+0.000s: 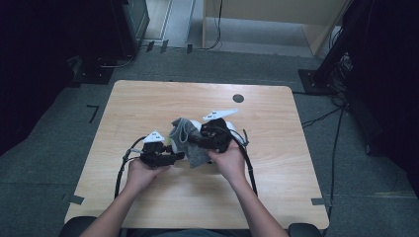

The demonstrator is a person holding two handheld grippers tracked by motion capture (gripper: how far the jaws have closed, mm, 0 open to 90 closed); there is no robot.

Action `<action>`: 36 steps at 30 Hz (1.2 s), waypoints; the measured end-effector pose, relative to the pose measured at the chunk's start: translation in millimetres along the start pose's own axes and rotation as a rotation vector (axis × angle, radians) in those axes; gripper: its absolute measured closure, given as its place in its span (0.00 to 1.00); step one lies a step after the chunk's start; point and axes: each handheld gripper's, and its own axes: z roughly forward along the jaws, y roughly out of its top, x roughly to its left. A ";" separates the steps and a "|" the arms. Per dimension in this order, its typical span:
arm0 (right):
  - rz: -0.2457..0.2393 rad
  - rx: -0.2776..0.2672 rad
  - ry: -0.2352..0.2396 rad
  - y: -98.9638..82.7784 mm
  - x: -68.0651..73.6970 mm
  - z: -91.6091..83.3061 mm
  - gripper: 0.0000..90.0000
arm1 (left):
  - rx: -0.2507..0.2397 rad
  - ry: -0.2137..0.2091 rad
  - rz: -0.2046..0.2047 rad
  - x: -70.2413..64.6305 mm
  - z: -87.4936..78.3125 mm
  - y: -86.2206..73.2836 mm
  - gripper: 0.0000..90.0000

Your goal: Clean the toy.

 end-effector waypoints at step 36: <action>0.068 0.001 -0.066 -49.1 -37.8 -57.6 0.85 | 0.010 -0.008 -0.008 -0.6 1.5 1.5 0.56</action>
